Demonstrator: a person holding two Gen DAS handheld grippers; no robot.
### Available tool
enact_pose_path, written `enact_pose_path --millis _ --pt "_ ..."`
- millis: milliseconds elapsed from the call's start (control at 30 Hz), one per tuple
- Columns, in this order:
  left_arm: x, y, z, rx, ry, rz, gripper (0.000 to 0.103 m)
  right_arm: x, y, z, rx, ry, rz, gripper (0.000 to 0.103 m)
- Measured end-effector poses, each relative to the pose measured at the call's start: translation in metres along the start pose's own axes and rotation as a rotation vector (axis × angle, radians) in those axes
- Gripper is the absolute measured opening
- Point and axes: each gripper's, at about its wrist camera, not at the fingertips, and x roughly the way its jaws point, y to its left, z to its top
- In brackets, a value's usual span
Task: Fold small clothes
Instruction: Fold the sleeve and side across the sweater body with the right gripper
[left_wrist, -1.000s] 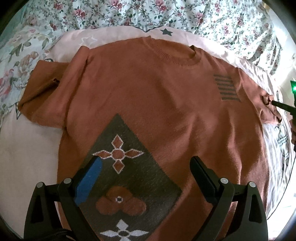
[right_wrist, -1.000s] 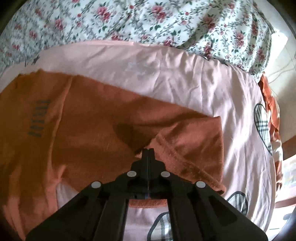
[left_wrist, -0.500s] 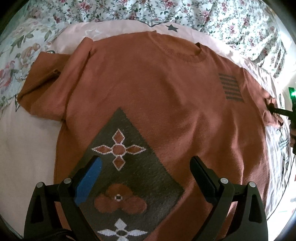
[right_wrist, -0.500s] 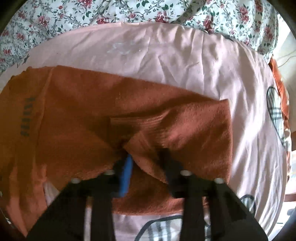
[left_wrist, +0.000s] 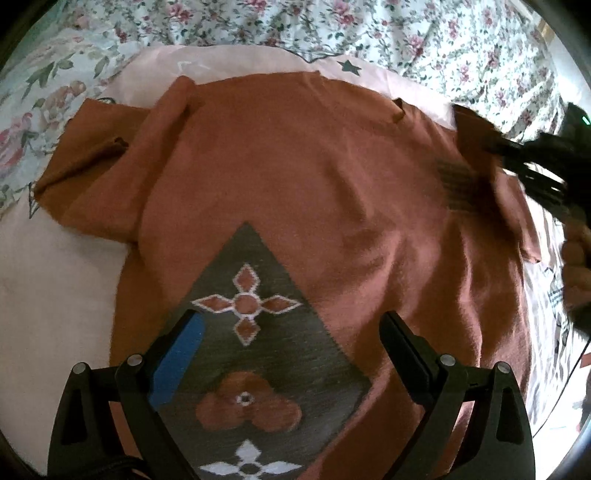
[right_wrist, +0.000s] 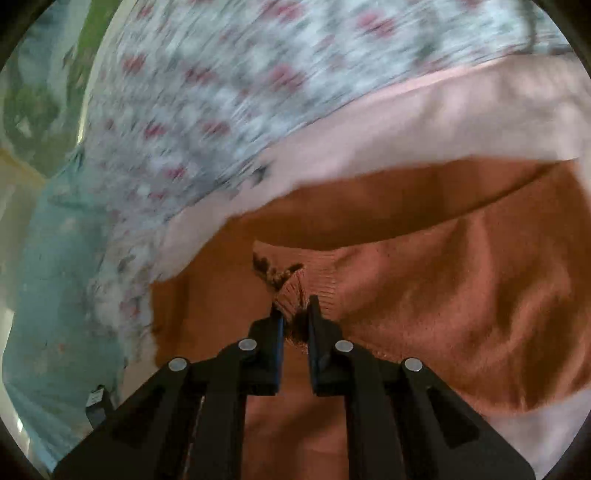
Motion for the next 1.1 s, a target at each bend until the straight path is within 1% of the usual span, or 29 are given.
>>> enact_pose_path --millis 67,133,200,233,300,367,433,467,500,567,633,700,800,867,900,933,967,1000,1033,1067,1100 --pt "-0.003 0.01 0.0 -0.019 -0.005 0.0 0.096 0.037 0.027 -0.007 -0.005 0.045 0.06 0.012" --pt "-0.006 0.02 0.0 -0.038 -0.011 -0.003 0.096 0.062 0.047 -0.012 -0.021 0.078 0.089 0.012" --pt "-0.007 0.029 0.001 -0.051 -0.016 -0.005 0.096 0.099 0.072 -0.017 -0.043 0.124 0.123 0.012" --pt "-0.007 0.032 0.002 -0.057 -0.019 -0.004 0.096 0.104 0.076 -0.024 -0.051 0.137 0.129 0.012" --pt "-0.007 0.039 0.005 -0.064 -0.024 -0.003 0.096 0.132 0.093 -0.029 -0.07 0.171 0.133 0.012" --pt "-0.004 0.044 0.009 -0.073 -0.025 -0.011 0.096 0.143 0.097 -0.037 -0.077 0.19 0.136 0.012" --pt "0.0 0.047 0.014 -0.085 -0.023 -0.024 0.096 0.152 0.098 -0.039 -0.078 0.21 0.14 0.016" --pt "0.004 0.048 0.019 -0.095 -0.021 -0.039 0.096 0.155 0.097 -0.04 -0.078 0.22 0.124 0.02" --pt "0.008 0.048 0.023 -0.103 -0.02 -0.052 0.096 0.157 0.096 -0.041 -0.073 0.232 0.116 0.035" --pt "0.02 0.047 0.035 -0.121 -0.018 -0.095 0.096 0.151 0.091 -0.039 -0.052 0.216 0.121 0.047" --pt "0.032 0.045 0.048 -0.132 -0.014 -0.13 0.097 0.141 0.085 -0.036 -0.033 0.196 0.128 0.047" --pt "0.044 0.044 0.059 -0.137 -0.006 -0.153 0.096 0.119 0.074 -0.033 -0.007 0.155 0.122 0.047" --pt "0.065 0.043 0.078 -0.159 0.011 -0.18 0.096 0.084 0.057 -0.033 0.007 0.101 0.084 0.047" --pt "0.075 0.044 0.089 -0.188 -0.015 -0.198 0.093 0.061 0.045 -0.037 0.016 0.072 0.051 0.047" --pt "0.077 0.045 0.092 -0.198 -0.032 -0.199 0.084 0.051 0.04 -0.039 0.019 0.059 0.035 0.047" --pt "0.08 0.046 0.097 -0.205 -0.059 -0.2 0.07 0.041 0.033 -0.041 0.023 0.046 0.019 0.047" --pt "0.081 0.046 0.1 -0.205 -0.069 -0.199 0.062 0.031 0.026 -0.044 0.031 0.032 -0.002 0.047" --pt "0.083 0.047 0.104 -0.205 -0.076 -0.199 0.04 0.023 0.02 -0.045 0.042 0.02 -0.019 0.047" --pt "0.083 0.047 0.105 -0.204 -0.082 -0.205 0.011 0.015 0.013 -0.047 0.054 0.006 -0.035 0.047" --pt "0.083 0.047 0.105 -0.202 -0.08 -0.219 0.006 0.007 0.007 -0.048 0.066 -0.007 -0.048 0.047" --pt "0.08 0.046 0.109 -0.2 -0.09 -0.222 0.005 -0.001 -0.001 -0.049 0.077 -0.02 -0.061 0.047"
